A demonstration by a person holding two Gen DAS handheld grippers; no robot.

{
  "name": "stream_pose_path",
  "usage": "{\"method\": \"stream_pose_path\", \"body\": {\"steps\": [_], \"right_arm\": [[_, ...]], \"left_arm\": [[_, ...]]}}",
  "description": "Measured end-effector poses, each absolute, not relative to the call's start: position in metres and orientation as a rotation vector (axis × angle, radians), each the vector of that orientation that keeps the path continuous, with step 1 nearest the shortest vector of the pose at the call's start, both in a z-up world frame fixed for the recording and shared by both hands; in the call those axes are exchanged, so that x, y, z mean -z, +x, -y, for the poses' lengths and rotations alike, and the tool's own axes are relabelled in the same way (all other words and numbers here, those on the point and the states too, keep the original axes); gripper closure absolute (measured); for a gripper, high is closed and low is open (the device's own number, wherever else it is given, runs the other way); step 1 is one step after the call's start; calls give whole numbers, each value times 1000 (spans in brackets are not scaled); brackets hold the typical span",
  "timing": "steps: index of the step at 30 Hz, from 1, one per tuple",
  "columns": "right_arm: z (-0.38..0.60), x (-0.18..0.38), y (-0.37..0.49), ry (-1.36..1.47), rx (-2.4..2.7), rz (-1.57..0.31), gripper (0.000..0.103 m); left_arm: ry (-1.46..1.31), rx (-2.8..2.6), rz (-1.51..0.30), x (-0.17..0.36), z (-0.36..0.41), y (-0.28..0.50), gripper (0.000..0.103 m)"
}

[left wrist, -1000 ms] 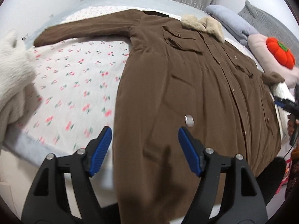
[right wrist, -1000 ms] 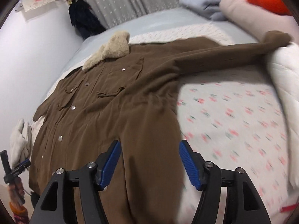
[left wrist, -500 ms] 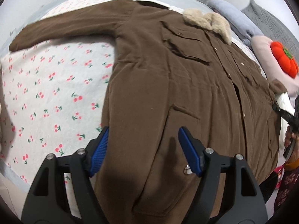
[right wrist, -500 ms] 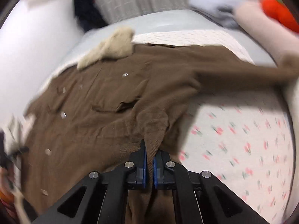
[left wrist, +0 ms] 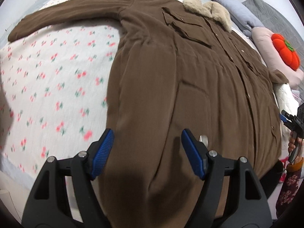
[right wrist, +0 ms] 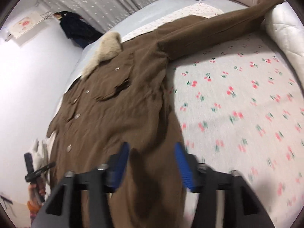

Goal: Fold large clothes

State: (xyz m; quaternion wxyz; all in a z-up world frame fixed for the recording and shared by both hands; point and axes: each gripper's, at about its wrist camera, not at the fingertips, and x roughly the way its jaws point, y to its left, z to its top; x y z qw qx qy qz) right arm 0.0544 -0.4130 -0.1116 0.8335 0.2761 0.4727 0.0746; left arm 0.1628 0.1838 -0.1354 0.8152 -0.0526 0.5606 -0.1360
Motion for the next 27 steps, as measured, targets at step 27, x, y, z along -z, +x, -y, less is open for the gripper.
{"method": "stream_pose_path", "body": {"steps": [27], "right_arm": [[317, 139, -96, -289, 32, -1038, 54]], "left_arm": [[-248, 372, -1265, 149, -232, 73, 37]]}}
